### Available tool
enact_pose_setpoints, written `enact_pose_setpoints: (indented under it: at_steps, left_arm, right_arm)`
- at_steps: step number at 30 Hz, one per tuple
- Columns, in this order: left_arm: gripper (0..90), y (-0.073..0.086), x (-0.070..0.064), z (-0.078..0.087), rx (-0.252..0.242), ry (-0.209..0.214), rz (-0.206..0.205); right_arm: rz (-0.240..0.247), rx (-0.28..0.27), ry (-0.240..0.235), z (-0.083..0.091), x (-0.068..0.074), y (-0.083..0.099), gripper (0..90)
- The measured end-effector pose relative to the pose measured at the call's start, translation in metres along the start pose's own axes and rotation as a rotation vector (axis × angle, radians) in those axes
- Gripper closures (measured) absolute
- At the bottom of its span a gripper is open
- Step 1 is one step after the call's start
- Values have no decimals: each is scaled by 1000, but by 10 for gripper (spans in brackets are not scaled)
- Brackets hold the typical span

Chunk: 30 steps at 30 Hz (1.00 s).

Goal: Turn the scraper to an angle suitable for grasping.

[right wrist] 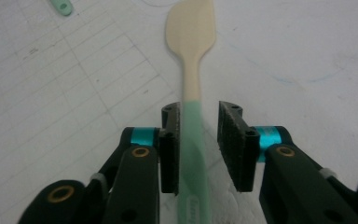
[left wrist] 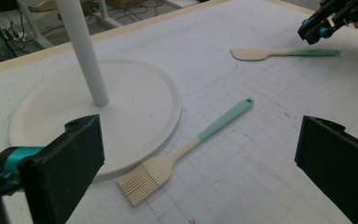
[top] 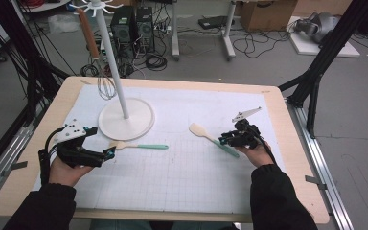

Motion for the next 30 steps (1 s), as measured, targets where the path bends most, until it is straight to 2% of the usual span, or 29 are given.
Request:
enact_pose_setpoints:
  at_steps: [12,20,30]
  left_arm:
    - [18,1,-2,-1,3,7,-3]
    - [18,2,-2,-2,9,6,-8]
    - [18,2,-4,-3,15,10,-14]
  right_arm:
    - [21,40,27,-22,0,-4,669]
    - [30,71,52,-30,-1,-4,696]
    - [44,101,97,-32,0,-5,764]
Point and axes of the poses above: each handheld gripper's, and its own axes: z roughly backward along the jaws, y roughly out of its underside, x roughly to its left, the point moved 8 cm from there along -z, roughly forward along the jaws, and after that the axes turned 14 degrees about -y, right-handed, at the moved point
